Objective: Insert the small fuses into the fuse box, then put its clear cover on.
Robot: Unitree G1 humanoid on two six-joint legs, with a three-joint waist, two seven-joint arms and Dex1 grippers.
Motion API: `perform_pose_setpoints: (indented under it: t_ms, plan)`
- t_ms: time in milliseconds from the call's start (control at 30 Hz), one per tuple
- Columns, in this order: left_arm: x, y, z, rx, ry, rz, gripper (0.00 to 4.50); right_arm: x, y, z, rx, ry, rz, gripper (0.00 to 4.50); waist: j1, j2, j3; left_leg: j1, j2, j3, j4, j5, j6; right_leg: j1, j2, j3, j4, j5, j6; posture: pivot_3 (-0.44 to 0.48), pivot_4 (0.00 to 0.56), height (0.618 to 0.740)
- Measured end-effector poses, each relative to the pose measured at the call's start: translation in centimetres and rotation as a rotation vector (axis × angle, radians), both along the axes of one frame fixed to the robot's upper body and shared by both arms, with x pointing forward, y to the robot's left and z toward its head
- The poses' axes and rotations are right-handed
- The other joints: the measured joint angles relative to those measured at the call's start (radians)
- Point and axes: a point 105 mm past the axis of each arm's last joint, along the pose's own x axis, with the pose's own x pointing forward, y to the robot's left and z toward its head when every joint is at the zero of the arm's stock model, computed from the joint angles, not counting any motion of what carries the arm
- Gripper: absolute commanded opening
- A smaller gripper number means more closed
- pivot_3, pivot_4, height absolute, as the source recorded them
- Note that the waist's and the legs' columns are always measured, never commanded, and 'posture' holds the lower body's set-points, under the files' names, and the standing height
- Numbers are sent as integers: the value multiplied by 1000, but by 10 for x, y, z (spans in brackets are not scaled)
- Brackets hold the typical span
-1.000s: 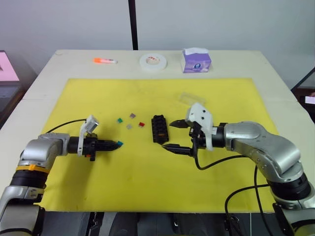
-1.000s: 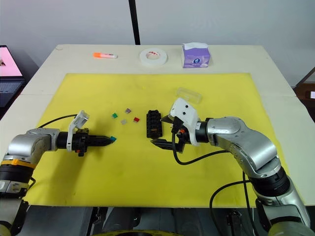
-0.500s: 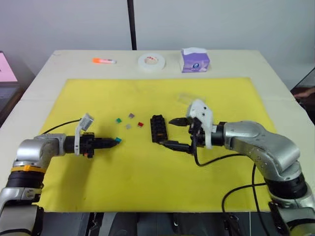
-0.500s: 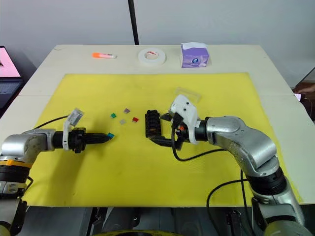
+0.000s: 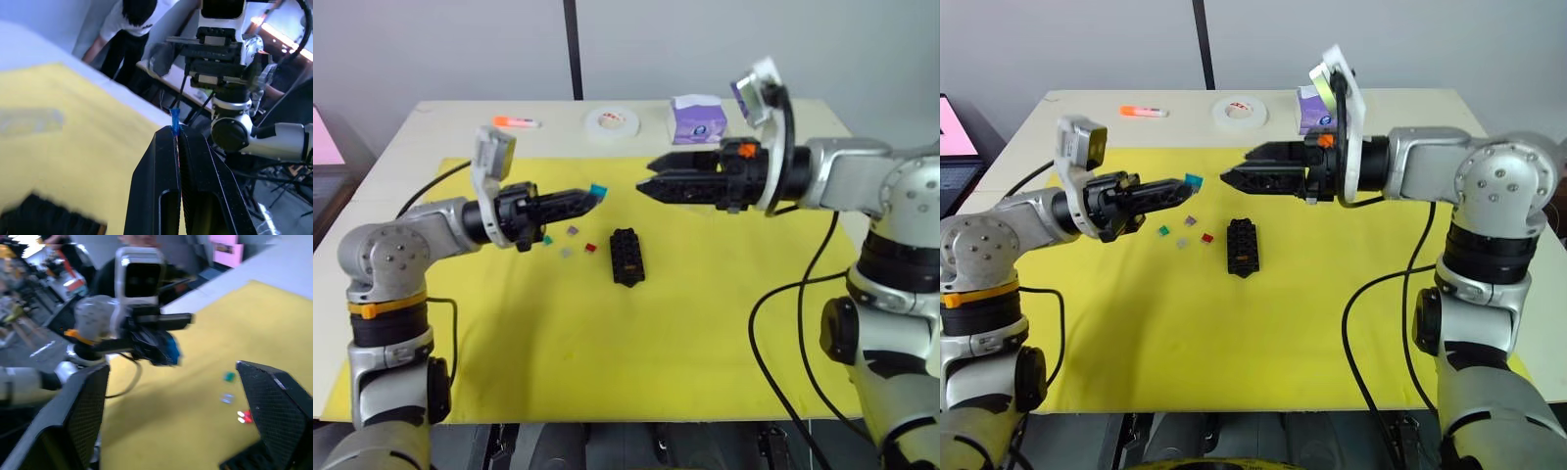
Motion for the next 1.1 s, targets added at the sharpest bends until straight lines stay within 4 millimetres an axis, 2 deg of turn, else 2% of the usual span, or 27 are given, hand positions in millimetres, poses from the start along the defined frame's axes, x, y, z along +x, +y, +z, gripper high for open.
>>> perform_pose_setpoints:
  t_ms: [100, 833, 933, 1100]
  plan:
    - [0, -3, 4, -7, -29, -2, 0, -2, 5, -4, 4, 37, 30, 2585, -4, 0, 0, 0, 0, 0, 0, 0, 0, 0, 0, 0, 0, 0, 0, 0, 150, 740]
    - [-4, -15, 0, 25, -63, -59, 0, 1, 12, -14, 9, 89, 1, 2585, -3, 0, 0, 0, 0, 0, 0, 0, 0, 0, 0, 0, 0, 0, 0, 0, 150, 740]
    - [-4, -14, 0, 29, -64, -56, 0, 2, 14, -15, 13, 101, 7, 2010, -3, 0, 0, 0, 0, 0, 0, 0, 0, 0, 0, 0, 0, 0, 0, 0, 150, 740]
    - [-4, -14, 1, 27, -69, -59, 0, 4, 15, -15, 16, 99, -10, 425, -3, 0, 0, 0, 0, 0, 0, 0, 0, 0, 0, 0, 0, 0, 0, 0, 150, 740]
